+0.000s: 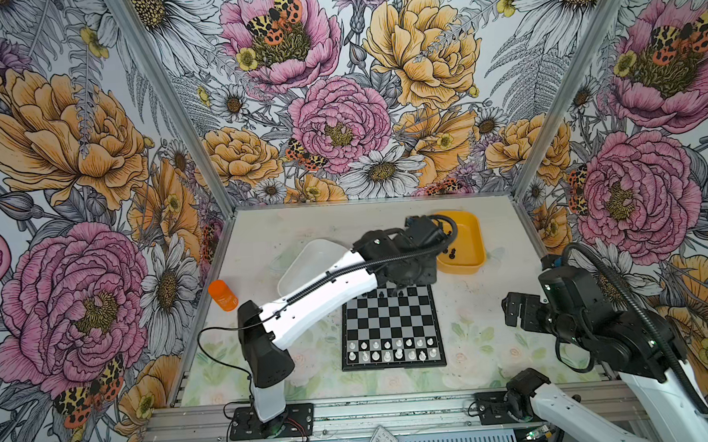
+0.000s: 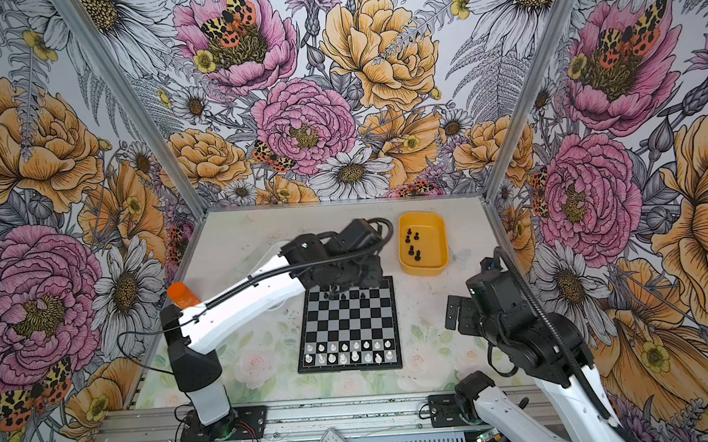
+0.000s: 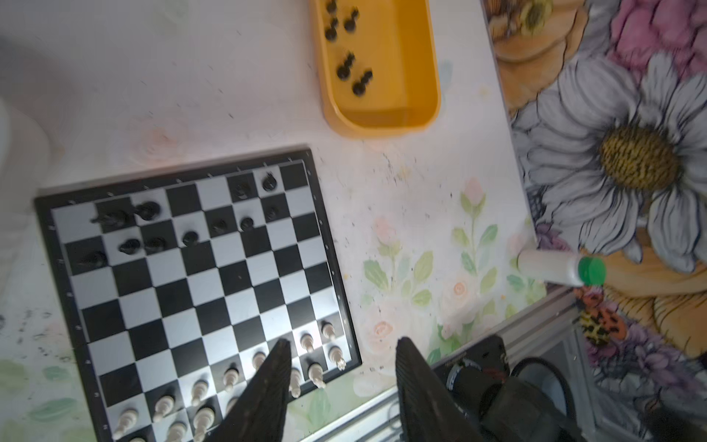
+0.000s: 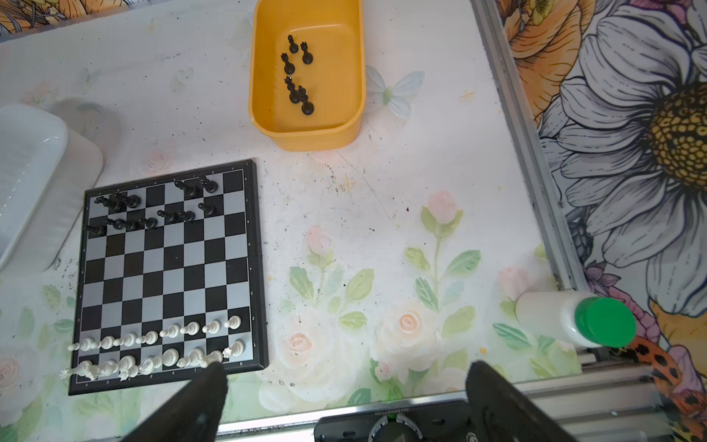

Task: Set up the chess pieces on the board
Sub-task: 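Raise the left gripper from the board while the right gripper moves over the yellow tray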

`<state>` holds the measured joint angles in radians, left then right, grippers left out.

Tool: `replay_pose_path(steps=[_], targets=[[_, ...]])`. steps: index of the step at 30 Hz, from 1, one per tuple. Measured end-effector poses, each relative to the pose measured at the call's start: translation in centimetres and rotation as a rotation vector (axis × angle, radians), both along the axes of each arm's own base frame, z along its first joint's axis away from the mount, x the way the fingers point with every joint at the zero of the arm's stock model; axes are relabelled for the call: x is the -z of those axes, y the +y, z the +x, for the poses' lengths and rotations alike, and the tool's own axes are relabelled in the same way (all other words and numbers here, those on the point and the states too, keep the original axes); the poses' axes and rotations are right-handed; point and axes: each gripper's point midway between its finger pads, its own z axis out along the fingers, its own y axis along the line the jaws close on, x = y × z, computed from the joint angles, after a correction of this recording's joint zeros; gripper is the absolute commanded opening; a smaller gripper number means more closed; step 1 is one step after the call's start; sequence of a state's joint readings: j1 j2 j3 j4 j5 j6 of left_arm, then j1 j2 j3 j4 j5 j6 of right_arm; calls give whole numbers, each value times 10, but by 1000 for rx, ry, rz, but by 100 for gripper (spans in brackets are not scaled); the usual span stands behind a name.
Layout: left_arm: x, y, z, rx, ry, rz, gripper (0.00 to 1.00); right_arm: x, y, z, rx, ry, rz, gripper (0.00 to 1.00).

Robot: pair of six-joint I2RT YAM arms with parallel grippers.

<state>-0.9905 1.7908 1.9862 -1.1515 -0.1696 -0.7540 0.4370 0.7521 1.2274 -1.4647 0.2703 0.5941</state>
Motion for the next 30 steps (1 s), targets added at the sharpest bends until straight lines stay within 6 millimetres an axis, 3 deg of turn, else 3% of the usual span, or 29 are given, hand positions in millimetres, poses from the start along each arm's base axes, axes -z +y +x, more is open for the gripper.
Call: replay_pose_path(steps=[5,8,11,16,21,26,30], targets=[[-57,75,80,-210,-130,-67,66,10,23,56,-8,37,-37,100],[-67,89,111,-221,-175,-56,86,16,35,98,1,56,-54,99],[-56,88,136,-181,-185,-14,97,22,39,139,34,61,-40,90],[-18,89,177,-108,-163,67,99,24,35,208,100,39,-1,65],[4,100,213,-86,-157,98,99,29,29,279,134,16,30,51],[5,108,223,-52,-188,136,99,58,14,327,165,56,76,52],[5,104,224,-13,-210,155,99,87,5,352,175,103,89,51]])
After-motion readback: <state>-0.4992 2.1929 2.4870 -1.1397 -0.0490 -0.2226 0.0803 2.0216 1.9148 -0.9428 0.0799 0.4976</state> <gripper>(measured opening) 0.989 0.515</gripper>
